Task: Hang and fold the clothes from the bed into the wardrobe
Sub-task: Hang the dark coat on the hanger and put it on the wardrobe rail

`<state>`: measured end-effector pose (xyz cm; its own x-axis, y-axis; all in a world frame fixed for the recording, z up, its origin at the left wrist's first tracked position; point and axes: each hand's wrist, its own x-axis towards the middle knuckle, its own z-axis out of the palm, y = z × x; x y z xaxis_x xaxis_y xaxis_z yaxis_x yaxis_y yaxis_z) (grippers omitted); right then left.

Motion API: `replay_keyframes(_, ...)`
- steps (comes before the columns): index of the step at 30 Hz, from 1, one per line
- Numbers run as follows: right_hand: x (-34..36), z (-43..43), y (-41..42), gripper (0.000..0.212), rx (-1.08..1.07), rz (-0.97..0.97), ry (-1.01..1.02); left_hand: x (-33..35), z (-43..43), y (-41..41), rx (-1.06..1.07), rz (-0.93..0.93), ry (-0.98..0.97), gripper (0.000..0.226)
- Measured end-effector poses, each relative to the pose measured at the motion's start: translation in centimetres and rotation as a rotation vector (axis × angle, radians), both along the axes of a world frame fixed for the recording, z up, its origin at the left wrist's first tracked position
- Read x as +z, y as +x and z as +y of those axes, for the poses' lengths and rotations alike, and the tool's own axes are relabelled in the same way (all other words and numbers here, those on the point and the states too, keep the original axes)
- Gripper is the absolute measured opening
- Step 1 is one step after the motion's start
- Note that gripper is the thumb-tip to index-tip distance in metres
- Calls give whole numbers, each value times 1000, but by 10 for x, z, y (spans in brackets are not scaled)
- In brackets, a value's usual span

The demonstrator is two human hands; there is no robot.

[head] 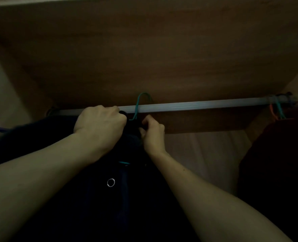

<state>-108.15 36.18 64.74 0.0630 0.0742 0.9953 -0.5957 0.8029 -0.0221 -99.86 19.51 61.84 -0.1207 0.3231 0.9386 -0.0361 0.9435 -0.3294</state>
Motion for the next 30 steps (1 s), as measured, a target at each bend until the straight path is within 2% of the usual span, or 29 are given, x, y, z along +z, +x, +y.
replay_keyframes(3, -4, 6, -4, 23, 3, -5, 7, -3, 7, 1, 33, 31, 1, 32)
replay_keyframes(12, -32, 25, 6, 20, -37, -50, 29, -26, 21, 14, -21, -75, -53, 25)
replay_keyframes(18, -45, 26, 27, 21, -59, -52, -1, -37, 22, 22, -39, -51, -37, 37)
replay_keyframes(23, -50, 25, 39, 14, -74, -55, -6, -44, 20, 18, -63, -60, -5, 59)
replay_keyframes(26, -55, 22, 46, 23, -88, -58, 23, -48, 13, 13, -86, -45, 6, 63)
replay_keyframes(30, -74, 14, 62, 35, -77, -102, 100, -57, -3, 11, -135, -39, 17, 58)
